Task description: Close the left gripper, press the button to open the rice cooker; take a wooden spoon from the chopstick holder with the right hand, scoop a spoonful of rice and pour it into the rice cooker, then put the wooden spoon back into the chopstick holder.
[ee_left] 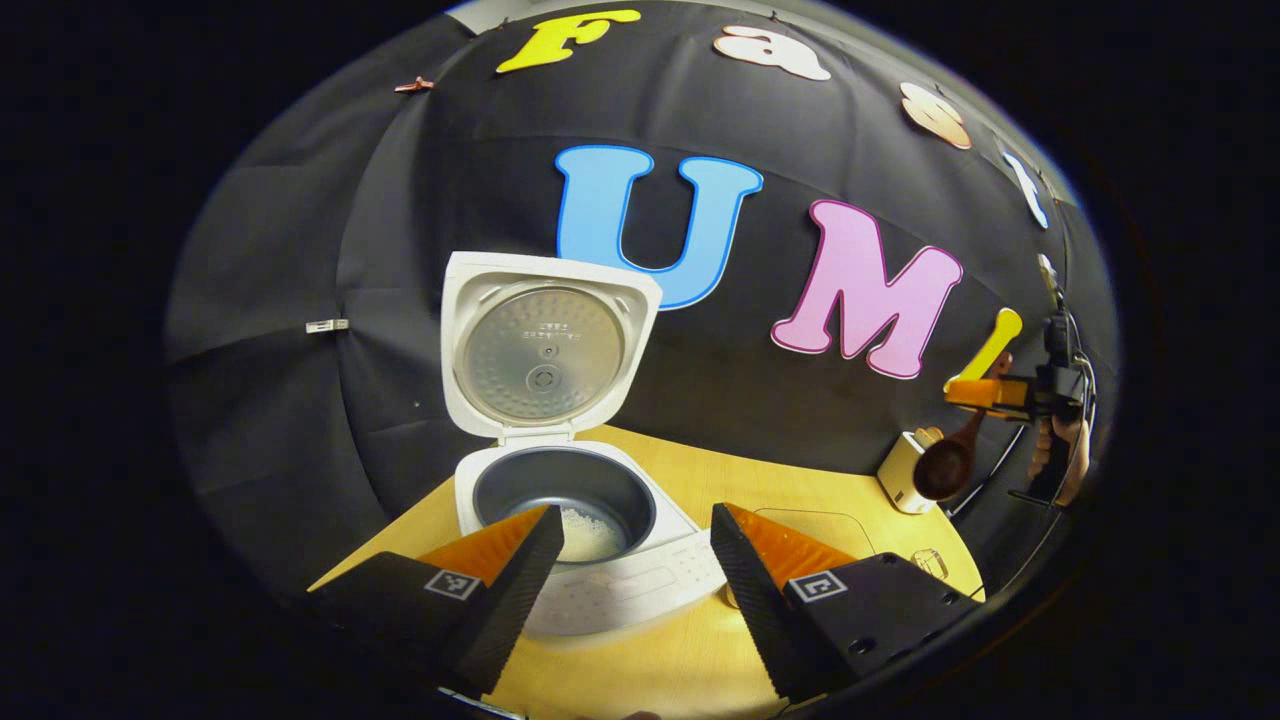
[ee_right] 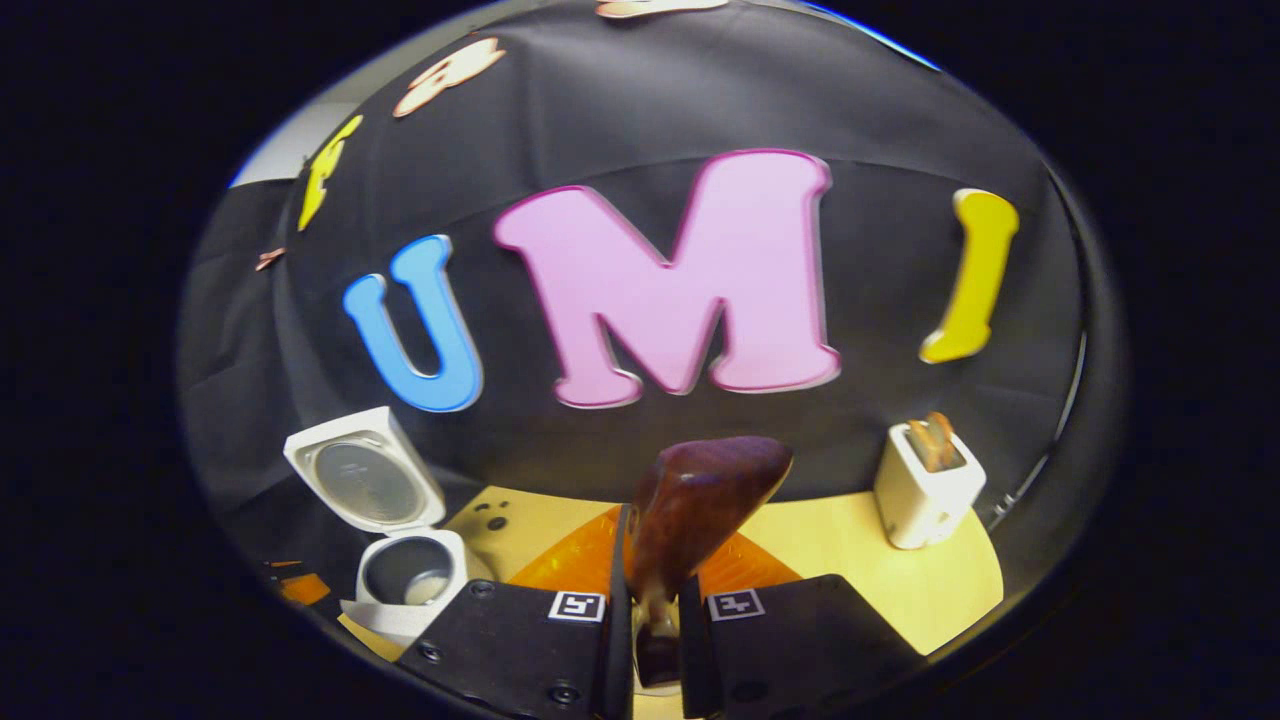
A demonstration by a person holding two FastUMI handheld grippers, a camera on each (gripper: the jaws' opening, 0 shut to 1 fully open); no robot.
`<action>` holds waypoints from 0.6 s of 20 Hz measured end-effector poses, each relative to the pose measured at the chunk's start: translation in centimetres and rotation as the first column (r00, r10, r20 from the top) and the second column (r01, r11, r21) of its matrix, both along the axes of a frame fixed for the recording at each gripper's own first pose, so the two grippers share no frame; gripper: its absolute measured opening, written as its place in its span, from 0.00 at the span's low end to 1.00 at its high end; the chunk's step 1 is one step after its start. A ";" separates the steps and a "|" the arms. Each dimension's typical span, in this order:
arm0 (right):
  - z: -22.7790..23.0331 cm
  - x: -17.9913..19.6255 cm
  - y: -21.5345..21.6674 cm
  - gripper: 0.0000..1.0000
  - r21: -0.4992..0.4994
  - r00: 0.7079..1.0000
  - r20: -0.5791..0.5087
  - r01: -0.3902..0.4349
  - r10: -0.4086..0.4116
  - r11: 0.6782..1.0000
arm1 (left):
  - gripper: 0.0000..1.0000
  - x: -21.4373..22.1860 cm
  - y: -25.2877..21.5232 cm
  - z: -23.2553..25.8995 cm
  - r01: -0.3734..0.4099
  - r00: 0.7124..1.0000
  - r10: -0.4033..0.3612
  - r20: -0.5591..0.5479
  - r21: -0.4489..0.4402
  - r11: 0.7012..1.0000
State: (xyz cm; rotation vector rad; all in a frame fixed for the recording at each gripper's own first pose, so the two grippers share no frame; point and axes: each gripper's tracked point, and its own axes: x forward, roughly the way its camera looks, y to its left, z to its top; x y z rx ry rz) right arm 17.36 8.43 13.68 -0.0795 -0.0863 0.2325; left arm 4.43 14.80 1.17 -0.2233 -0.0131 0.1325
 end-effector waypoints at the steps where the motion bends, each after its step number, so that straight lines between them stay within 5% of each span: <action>1: -0.7 -0.1 -2.2 0.23 0.023 0.999 -0.018 0.037 -0.036 0.999 | 0.96 0.2 -0.2 0.0 -0.002 1.000 0.002 -0.006 0.006 1.000; 6: -5.2 0.3 -10.7 0.22 0.078 0.982 -0.086 0.172 -0.166 0.982 | 0.96 0.9 -0.7 0.0 -0.019 0.999 0.019 -0.034 0.012 1.000; 12: -12.2 2.4 -15.6 0.23 0.099 0.955 -0.181 0.256 -0.236 0.962 | 0.96 0.8 0.5 0.7 -0.060 0.997 0.060 -0.043 0.016 0.998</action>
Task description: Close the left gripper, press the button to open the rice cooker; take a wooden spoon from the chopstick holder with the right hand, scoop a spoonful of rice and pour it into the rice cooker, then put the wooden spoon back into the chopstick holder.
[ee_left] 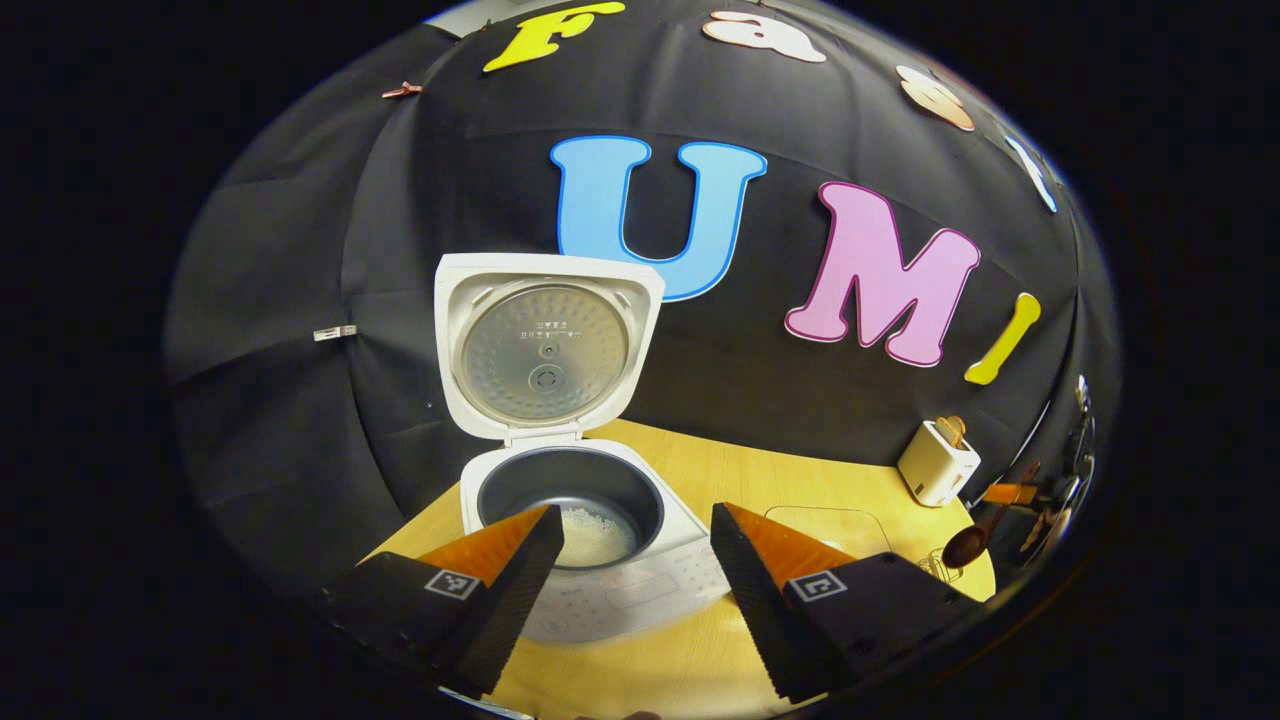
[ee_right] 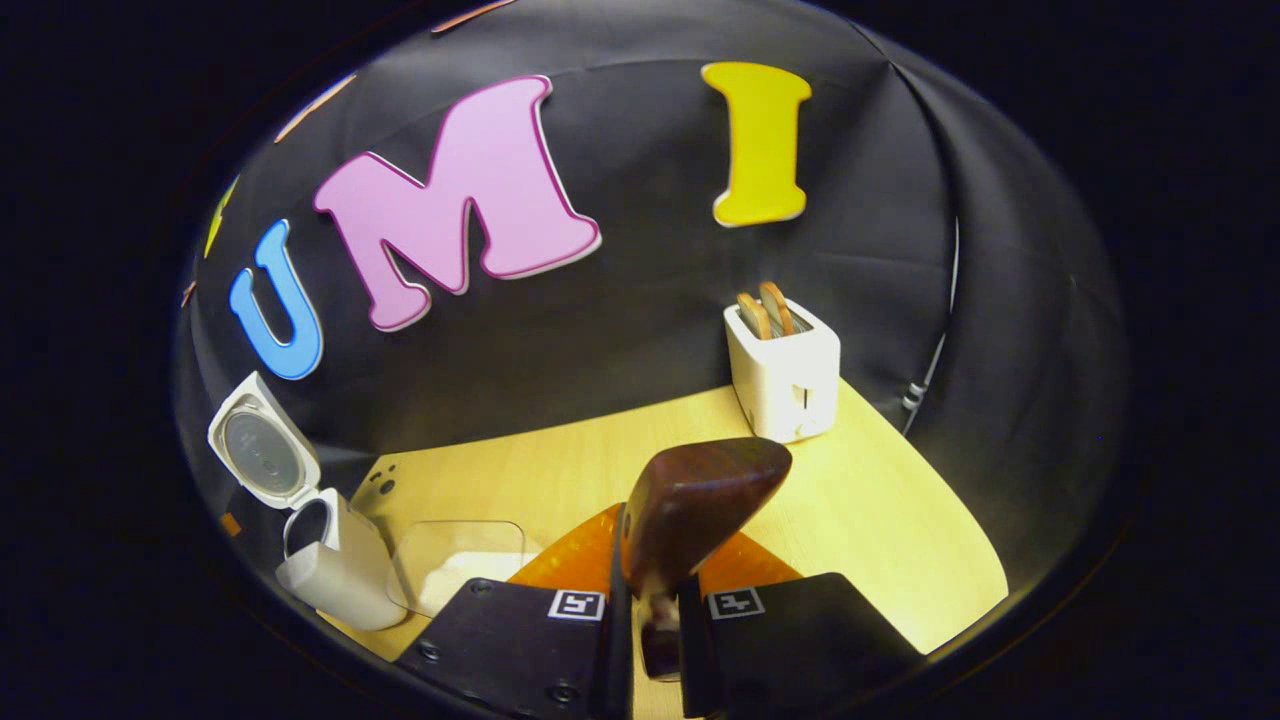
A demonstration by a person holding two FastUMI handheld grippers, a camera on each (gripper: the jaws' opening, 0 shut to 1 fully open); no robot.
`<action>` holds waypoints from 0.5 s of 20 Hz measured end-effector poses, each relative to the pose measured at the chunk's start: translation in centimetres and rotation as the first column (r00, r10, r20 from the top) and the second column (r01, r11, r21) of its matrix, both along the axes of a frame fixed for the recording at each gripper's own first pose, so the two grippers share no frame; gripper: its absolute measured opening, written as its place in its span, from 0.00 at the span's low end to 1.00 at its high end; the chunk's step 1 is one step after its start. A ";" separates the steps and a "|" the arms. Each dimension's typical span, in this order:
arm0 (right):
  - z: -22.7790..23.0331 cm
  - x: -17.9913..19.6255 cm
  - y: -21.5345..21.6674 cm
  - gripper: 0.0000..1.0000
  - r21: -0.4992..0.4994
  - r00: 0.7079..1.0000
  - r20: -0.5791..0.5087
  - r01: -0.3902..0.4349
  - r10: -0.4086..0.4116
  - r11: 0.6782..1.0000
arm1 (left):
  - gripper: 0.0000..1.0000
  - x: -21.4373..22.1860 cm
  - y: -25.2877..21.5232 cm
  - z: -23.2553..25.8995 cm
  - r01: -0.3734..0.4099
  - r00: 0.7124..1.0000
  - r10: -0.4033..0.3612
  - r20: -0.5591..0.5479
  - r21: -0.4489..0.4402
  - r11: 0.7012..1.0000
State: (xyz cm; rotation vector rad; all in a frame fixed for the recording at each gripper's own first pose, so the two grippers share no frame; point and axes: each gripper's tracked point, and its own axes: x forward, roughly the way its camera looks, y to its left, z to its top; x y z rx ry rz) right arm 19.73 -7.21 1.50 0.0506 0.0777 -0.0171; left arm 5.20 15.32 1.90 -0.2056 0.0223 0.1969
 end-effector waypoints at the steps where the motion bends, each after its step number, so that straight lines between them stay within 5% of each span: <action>1: -1.2 0.5 -0.6 0.23 0.006 1.000 -0.018 0.012 -0.012 1.000 | 0.96 -0.1 0.1 0.2 -0.007 1.000 0.007 0.000 0.005 1.000; 10: -7.3 2.4 -1.8 0.23 0.044 0.990 -0.129 0.066 -0.060 0.997 | 0.96 -1.1 1.4 0.7 -0.042 0.999 0.041 0.005 0.018 0.999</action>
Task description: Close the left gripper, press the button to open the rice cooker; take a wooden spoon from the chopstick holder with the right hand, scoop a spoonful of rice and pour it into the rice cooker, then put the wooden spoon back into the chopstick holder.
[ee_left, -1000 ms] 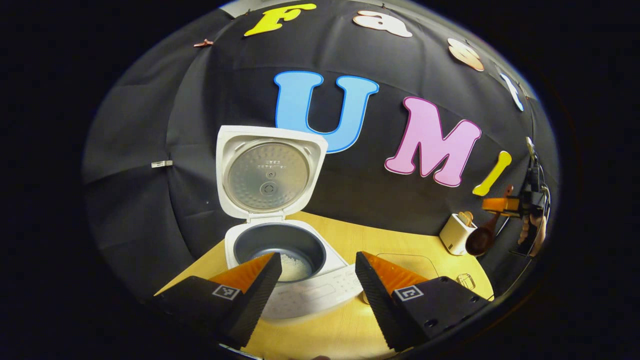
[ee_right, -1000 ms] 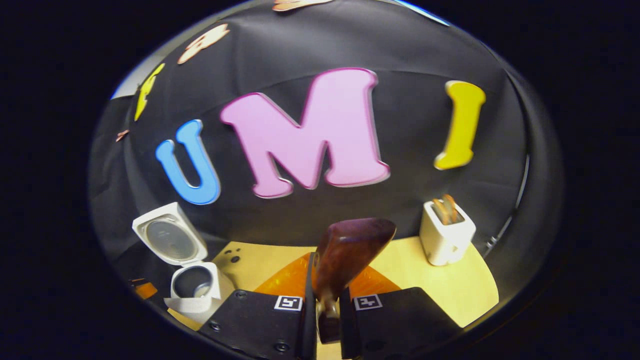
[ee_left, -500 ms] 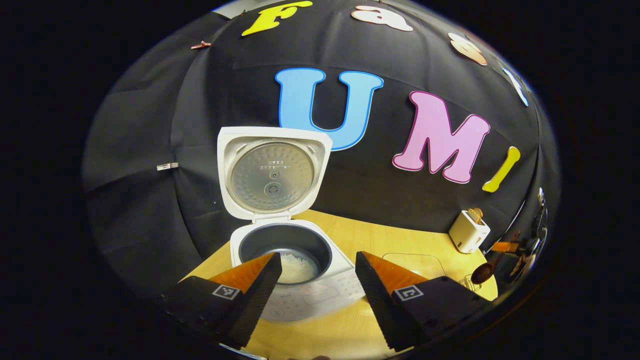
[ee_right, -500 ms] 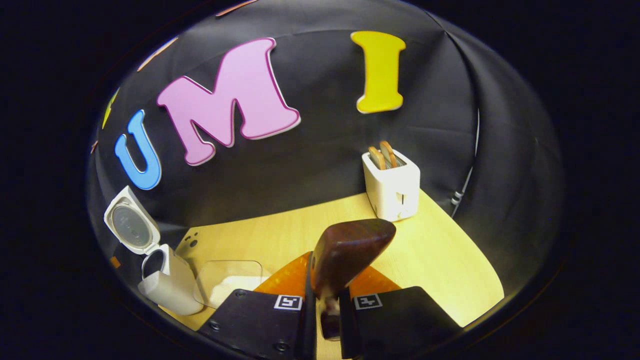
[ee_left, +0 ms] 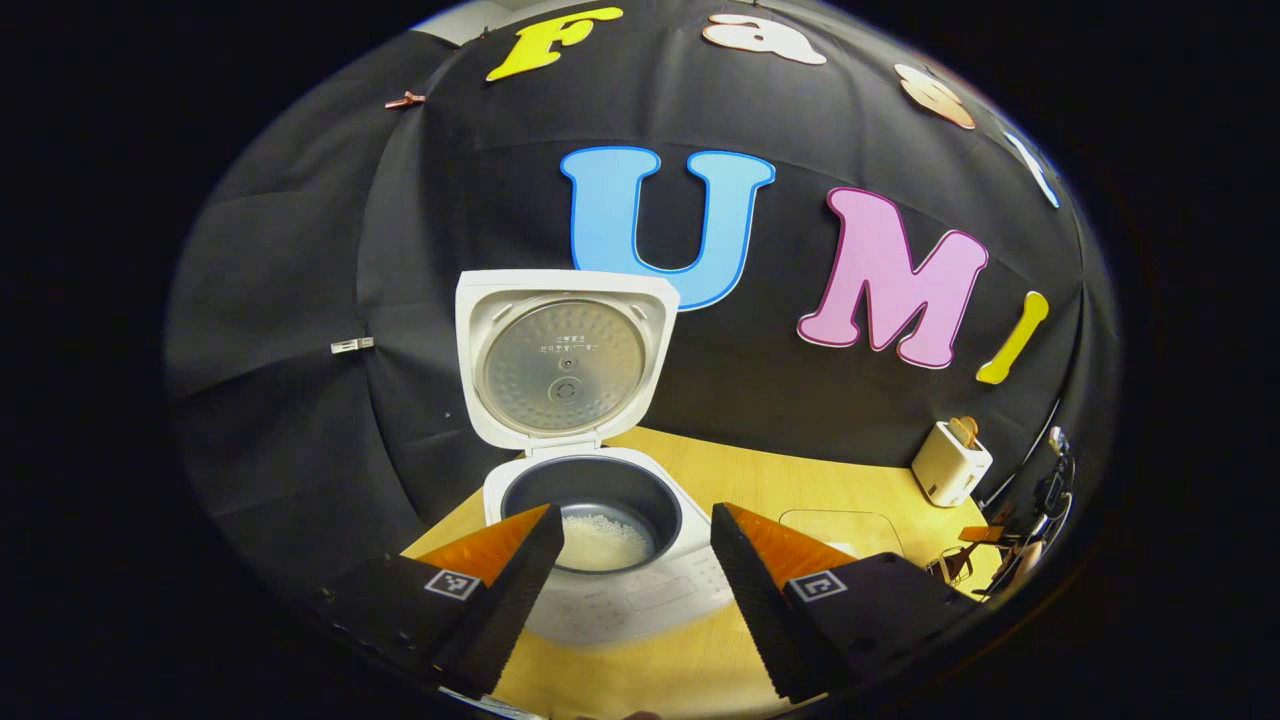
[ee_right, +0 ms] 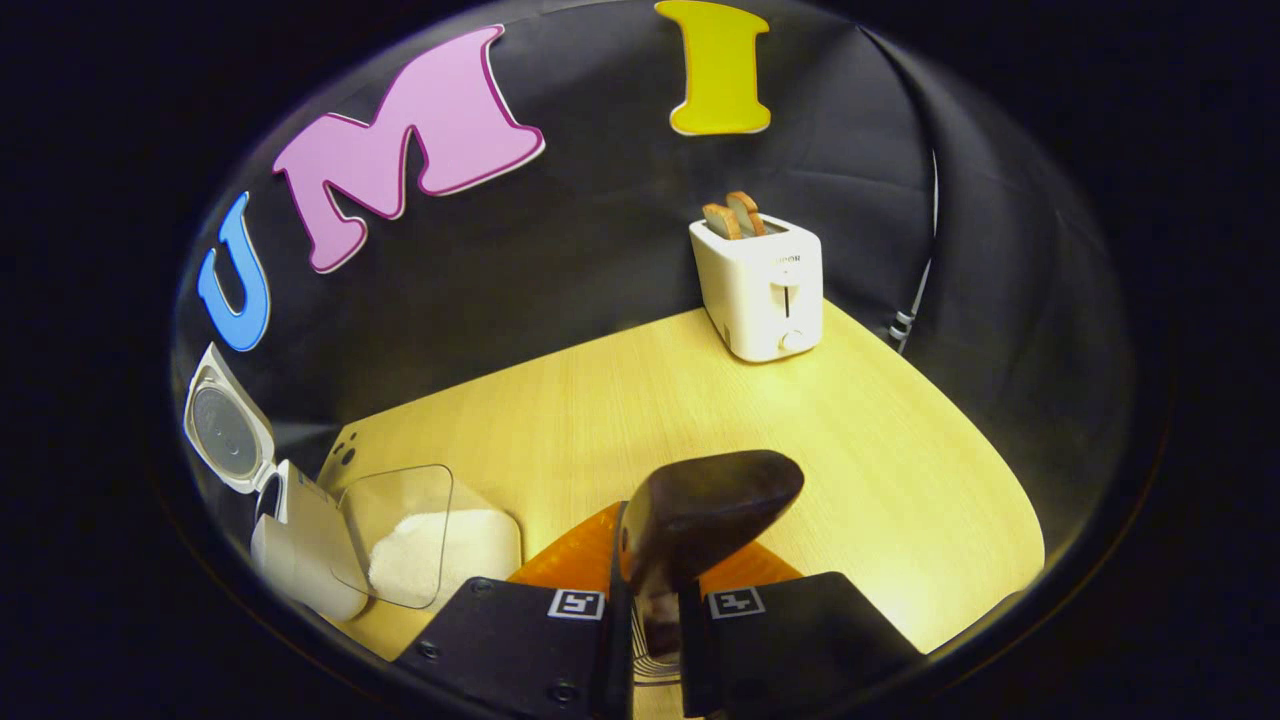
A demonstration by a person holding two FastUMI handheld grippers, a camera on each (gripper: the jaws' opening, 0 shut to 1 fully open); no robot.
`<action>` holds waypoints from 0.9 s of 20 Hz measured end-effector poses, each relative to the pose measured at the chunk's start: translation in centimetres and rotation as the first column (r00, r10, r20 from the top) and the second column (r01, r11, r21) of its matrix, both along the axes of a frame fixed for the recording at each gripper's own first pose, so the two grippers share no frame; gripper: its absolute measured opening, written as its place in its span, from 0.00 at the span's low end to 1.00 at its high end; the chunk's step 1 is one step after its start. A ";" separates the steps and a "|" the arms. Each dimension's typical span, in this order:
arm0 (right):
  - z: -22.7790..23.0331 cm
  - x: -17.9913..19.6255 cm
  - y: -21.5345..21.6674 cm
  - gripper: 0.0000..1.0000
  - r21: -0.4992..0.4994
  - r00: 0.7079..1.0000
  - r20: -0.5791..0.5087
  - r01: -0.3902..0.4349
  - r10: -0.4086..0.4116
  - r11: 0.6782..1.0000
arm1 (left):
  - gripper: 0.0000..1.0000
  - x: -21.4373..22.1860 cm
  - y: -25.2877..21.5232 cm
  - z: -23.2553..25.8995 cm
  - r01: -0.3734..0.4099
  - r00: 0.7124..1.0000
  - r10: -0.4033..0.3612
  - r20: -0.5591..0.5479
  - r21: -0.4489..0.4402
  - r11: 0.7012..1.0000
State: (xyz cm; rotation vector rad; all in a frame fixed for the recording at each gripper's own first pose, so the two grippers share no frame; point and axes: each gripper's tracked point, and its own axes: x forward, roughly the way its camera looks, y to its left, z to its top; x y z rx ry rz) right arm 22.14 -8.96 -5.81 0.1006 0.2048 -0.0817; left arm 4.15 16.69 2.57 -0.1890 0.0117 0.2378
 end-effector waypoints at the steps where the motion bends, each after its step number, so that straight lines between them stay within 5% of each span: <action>1: 0.0 0.3 0.0 0.12 0.006 1.000 -0.004 0.009 -0.009 1.000 | 0.96 -0.1 0.2 0.2 -0.005 1.000 0.005 0.003 0.000 1.000; 2: 0.0 0.4 -0.1 0.23 0.013 1.000 -0.008 0.008 -0.008 1.000 | 0.96 -0.1 0.4 0.2 -0.010 1.000 0.010 0.006 0.002 1.000; 3: -0.1 0.4 -0.3 0.23 0.017 1.000 -0.014 0.014 -0.014 1.000 | 0.96 -0.1 0.7 0.4 -0.016 1.000 0.016 0.007 0.002 1.000; 4: -0.2 0.3 -0.2 0.11 0.031 1.000 -0.019 0.010 -0.009 0.999 | 0.96 0.0 0.9 0.6 -0.020 1.000 0.020 0.008 0.001 1.000; 5: -0.3 0.2 -0.2 0.24 0.038 1.000 -0.024 0.016 -0.015 0.999 | 0.96 0.0 1.1 0.9 -0.024 1.000 0.024 0.014 0.001 1.000; 6: -0.1 -0.3 -0.3 0.25 0.045 0.999 -0.028 0.022 -0.021 0.999 | 0.96 0.1 1.4 1.3 -0.029 0.999 0.029 0.020 0.002 1.000; 8: 0.1 -0.5 -0.6 0.48 0.055 0.999 -0.029 0.032 -0.030 0.998 | 0.96 0.5 1.8 2.3 -0.034 0.999 0.033 0.031 0.004 0.999; 11: 0.7 -1.2 -0.4 0.99 0.060 0.999 -0.021 0.028 -0.027 0.998 | 0.96 1.1 2.9 5.0 -0.049 0.998 0.048 0.047 0.016 0.999; 18: 3.1 -5.8 -0.6 0.99 -0.002 0.998 0.060 0.021 -0.021 1.000 | 0.95 4.1 9.3 15.9 -0.153 0.978 0.139 0.157 0.076 0.985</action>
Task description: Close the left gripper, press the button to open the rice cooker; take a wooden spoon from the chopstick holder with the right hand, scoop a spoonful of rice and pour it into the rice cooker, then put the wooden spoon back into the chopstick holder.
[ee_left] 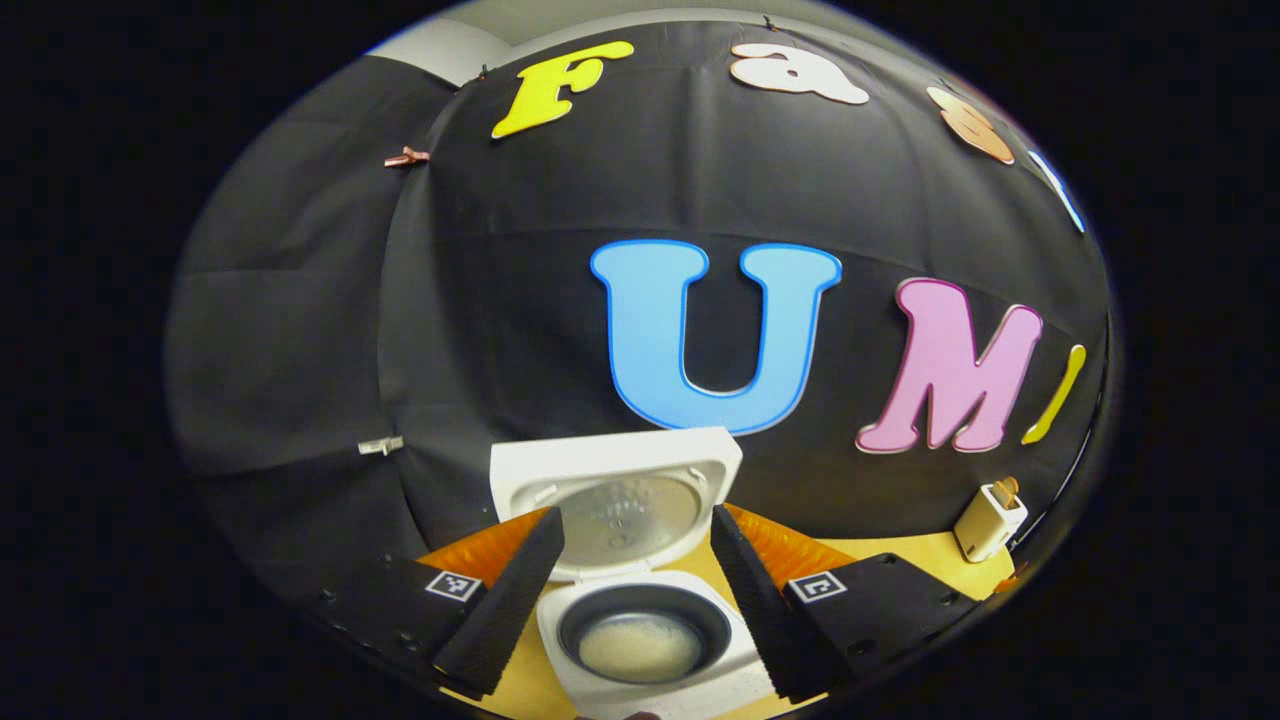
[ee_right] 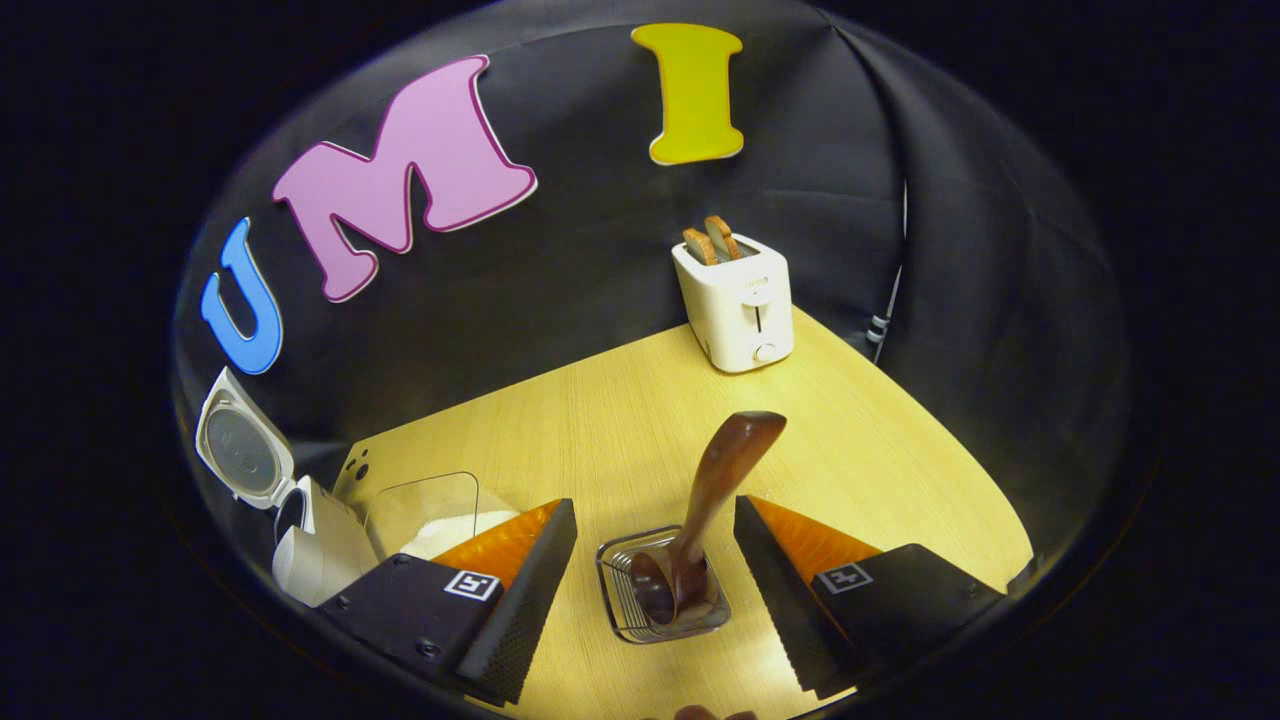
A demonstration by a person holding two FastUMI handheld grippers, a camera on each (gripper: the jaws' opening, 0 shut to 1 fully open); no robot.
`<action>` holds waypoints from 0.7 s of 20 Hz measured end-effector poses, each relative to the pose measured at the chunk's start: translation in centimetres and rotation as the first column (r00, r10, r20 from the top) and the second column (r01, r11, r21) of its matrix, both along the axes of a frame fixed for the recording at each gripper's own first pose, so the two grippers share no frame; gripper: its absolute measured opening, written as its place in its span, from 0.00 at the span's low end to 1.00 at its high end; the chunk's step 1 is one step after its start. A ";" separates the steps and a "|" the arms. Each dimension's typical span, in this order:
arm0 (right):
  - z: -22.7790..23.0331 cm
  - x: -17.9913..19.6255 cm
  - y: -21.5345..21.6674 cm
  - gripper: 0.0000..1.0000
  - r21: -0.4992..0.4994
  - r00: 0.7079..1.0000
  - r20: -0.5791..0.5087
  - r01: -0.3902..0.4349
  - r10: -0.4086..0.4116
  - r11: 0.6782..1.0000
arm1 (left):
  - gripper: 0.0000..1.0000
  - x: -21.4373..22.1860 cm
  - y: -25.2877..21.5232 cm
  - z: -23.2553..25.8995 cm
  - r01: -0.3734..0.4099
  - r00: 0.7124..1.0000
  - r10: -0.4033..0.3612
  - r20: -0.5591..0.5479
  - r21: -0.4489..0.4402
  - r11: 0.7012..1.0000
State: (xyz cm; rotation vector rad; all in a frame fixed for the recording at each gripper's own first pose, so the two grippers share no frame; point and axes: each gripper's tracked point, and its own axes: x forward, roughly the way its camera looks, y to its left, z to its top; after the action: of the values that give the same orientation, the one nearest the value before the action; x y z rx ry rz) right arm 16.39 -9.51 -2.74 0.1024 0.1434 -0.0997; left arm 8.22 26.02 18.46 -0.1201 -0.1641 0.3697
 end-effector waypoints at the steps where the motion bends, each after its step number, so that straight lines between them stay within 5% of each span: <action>1: 0.0 -0.8 -0.2 0.99 -0.010 1.000 0.005 0.002 -0.002 1.000 | 0.95 0.6 1.0 1.3 -0.012 1.000 0.012 0.013 -0.001 1.000; 7: -0.9 -5.3 -2.2 0.98 -0.026 0.999 -0.013 0.035 -0.035 0.999 | 0.96 7.0 5.6 4.9 -0.012 1.000 0.012 0.001 -0.077 0.997; 14: -3.1 -7.8 -4.5 0.99 0.040 0.992 -0.050 0.117 -0.115 0.992 | 0.96 14.5 8.8 3.0 -0.003 0.989 -0.018 -0.145 -0.145 0.989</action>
State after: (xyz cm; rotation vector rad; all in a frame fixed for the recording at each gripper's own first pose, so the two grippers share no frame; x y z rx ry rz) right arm 8.62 -14.01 -5.82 0.1511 0.1877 -0.2154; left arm 22.73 34.85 21.48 -0.2359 0.0082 0.3810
